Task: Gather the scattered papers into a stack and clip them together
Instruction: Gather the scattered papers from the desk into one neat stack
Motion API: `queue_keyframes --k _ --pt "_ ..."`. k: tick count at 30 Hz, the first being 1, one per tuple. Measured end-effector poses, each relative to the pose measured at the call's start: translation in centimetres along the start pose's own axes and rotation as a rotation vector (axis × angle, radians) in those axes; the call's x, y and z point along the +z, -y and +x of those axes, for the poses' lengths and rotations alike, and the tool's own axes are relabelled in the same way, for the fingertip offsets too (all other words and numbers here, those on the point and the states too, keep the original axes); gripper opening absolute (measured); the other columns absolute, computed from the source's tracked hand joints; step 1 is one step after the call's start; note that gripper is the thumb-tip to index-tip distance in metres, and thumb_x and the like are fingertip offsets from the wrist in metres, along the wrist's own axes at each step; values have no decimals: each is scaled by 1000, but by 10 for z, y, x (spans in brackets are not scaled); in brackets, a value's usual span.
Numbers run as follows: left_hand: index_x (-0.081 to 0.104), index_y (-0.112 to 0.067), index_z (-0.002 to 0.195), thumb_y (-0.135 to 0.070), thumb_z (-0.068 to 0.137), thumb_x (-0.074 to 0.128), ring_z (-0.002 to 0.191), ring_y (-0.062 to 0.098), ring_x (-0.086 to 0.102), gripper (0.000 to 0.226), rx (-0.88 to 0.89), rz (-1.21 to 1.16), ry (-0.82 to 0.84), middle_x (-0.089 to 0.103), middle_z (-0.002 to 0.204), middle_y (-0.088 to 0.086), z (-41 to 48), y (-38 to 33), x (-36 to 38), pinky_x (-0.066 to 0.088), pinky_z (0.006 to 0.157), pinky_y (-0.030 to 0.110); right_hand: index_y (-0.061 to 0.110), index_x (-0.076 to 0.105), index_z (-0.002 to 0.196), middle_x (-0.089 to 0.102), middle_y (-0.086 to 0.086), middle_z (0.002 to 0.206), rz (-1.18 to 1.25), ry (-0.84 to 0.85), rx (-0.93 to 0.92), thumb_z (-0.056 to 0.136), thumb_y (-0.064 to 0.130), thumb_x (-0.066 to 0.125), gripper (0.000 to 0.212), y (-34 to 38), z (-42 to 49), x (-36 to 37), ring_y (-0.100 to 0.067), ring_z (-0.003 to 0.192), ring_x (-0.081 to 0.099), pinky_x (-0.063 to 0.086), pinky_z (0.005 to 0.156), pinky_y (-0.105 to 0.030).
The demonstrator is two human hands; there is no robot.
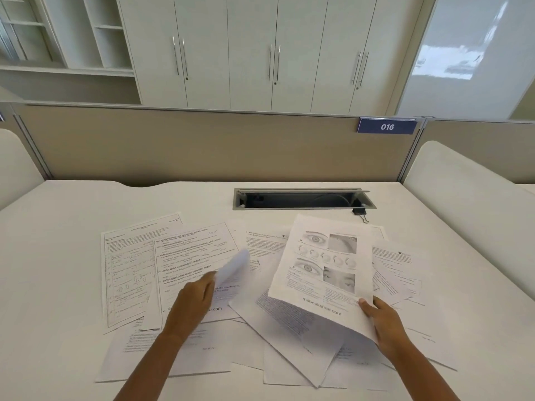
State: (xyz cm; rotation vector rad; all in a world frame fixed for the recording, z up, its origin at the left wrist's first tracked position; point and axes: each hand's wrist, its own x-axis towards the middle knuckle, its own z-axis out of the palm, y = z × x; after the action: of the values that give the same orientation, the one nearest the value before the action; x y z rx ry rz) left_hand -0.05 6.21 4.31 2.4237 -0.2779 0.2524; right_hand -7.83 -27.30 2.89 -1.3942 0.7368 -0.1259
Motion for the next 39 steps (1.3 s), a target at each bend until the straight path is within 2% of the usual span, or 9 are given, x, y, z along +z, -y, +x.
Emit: queue_keyframes --k 6,9,12,16,18,22,26,34,39 --pt "68 -1 106 -6 80 59 82 20 74 28 445 126 -241 75 98 13 -4 -36 15 53 77 23 2 51 124 64 -17 113 -133 64 -2 91 8 52 33 -9 -4 21 -35 94 64 54 78 -42" --pt "65 -12 107 8 60 76 80 11 74 53 631 169 -116 76 96 5 -13 -49 40 57 72 19 2 56 118 65 -19 112 -158 133 33 92 9 48 28 -11 -6 33 -37 97 63 54 79 -43" --pt "53 -25 106 -5 70 53 78 4 73 41 740 194 24 77 92 -5 -27 -54 65 57 71 15 1 58 114 65 -18 108 -137 159 57 96 14 42 27 -9 -7 38 -34 95 61 50 71 -37" --pt "62 -31 96 -23 56 80 74 1 72 45 784 219 162 76 91 -11 -39 -46 90 56 63 12 13 63 98 69 -10 95 -34 203 37 97 36 33 38 -8 -12 40 -31 92 64 53 76 -38" --pt "62 -34 99 -35 77 61 79 -1 71 22 781 208 192 75 97 -13 -41 -50 87 57 63 13 16 65 95 70 -6 95 -85 217 5 94 36 44 29 -8 -12 42 -29 90 65 55 76 -39" --pt "49 -29 132 -69 79 4 126 9 50 80 419 169 293 52 138 -7 -29 -53 62 40 104 25 8 63 92 69 -10 95 -170 213 -37 83 1 61 13 -8 -13 41 -25 83 66 53 64 -30" --pt "60 -10 120 -48 91 37 111 30 63 53 113 383 -25 67 117 16 2 -9 49 53 91 40 14 60 83 65 -1 82 -187 177 -50 82 -3 60 16 -5 -16 40 -18 75 62 47 58 -25" --pt "27 -11 137 -67 74 51 124 33 45 87 -641 608 168 41 136 22 31 40 0 43 101 46 13 61 83 67 -1 82 -208 178 -43 81 -2 61 15 -7 -12 41 -23 77 63 50 62 -30" --pt "25 -8 138 -71 62 62 120 30 44 105 -811 485 133 39 133 21 36 38 -11 45 94 41 14 62 78 68 -7 85 -212 173 -28 80 -2 62 17 -9 -10 41 -30 82 64 53 74 -37"
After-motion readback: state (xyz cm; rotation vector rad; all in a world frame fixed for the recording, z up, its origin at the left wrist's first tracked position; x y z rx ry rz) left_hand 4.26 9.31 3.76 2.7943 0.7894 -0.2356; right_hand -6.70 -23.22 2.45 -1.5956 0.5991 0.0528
